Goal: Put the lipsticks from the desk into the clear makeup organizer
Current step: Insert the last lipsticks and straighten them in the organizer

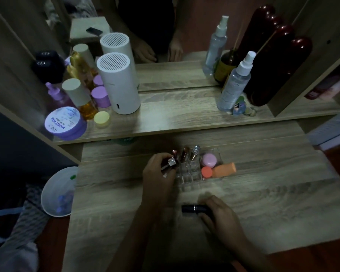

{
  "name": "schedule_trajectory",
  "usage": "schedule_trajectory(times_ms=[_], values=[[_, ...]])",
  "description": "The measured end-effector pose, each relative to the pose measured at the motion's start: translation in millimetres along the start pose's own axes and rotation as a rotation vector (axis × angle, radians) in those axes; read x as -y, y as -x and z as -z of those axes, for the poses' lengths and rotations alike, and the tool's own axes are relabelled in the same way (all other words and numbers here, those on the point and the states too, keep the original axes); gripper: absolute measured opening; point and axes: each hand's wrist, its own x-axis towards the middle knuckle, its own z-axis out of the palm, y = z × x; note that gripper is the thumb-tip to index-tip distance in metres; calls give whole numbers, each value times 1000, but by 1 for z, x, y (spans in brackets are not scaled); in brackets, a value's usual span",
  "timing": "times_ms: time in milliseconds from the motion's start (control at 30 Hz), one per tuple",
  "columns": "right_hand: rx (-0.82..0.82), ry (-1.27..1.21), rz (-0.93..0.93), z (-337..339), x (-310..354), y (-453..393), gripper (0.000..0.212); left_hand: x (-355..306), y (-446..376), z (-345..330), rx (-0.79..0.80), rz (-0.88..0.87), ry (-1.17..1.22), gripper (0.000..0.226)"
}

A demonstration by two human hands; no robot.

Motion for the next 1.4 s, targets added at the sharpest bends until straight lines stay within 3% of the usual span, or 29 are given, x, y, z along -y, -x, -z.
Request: schedule_trajectory(times_ms=[67,167,367,633,1100,1400], values=[[-48,-112,-7,10,3,-2,18,4,-3,-7,23,0,-14,31],[-172,-228,18,33,15,-9,30,9,-3,-13,39,6,-43,30],[-338,-268,149,73,44,-38,30,12,-3,-20,46,64,-63,30],[-277,-55,150,62,61,-75,28,9,-4,-18,53,13,-121,31],[-109,42,68,40,54,-88,21,20,-3,-20,113,37,-306,29],[-119,33,64,36,54,-93,22,23,-1,-22,140,15,-361,26]])
